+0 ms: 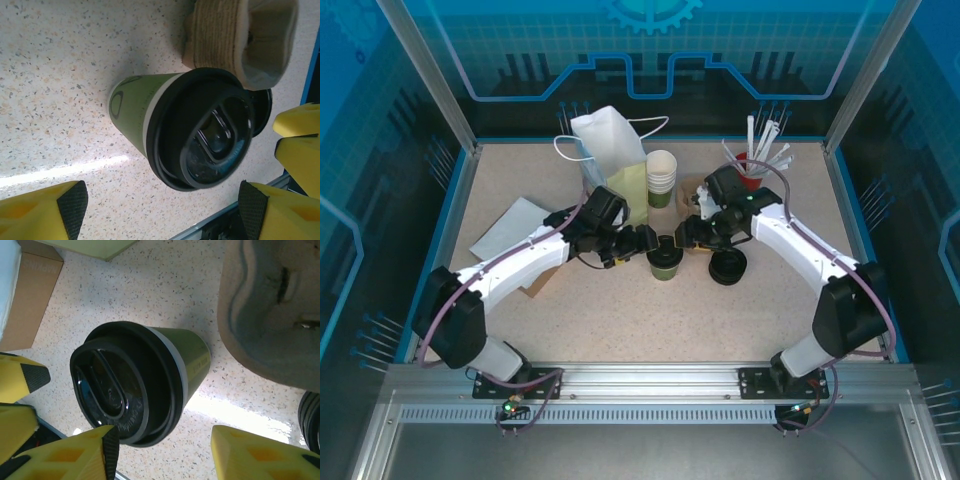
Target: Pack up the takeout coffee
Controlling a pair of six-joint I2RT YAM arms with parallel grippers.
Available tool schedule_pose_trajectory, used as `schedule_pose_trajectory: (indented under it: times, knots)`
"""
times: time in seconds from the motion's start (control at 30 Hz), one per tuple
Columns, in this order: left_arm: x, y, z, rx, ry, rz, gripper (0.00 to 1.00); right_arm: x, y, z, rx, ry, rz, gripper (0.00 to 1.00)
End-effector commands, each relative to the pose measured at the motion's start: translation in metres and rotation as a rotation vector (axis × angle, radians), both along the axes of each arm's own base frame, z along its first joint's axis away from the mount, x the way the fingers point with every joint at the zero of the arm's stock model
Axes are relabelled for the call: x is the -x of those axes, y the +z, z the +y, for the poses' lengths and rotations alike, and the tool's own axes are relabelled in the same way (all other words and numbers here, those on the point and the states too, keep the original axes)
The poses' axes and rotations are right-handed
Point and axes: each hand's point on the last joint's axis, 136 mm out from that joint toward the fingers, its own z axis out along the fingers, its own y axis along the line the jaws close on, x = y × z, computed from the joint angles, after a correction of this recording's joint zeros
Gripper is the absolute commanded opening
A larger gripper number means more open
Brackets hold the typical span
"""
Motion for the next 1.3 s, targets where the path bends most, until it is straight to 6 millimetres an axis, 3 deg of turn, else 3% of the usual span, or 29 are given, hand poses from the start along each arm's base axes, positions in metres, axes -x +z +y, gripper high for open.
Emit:
schedule_pose_trajectory:
  times: [0.0,0.67,1.27]
  knots:
    - [-0.006,0.006,-0.009,0.038,-0.004,0.013,0.81,-0.005,0.004,0.012,-0.007,0.015,-0.001,0.50]
    - [0.001,-0.023,-0.011,-0.027,-0.038,0.080,0.73,-0.004,-0.017,0.021,0.023,0.039,0.070,0.36]
    - [0.007,-0.040,-0.007,-0.090,-0.042,0.108,0.71,0.007,-0.035,0.010,0.096,0.047,0.141,0.27]
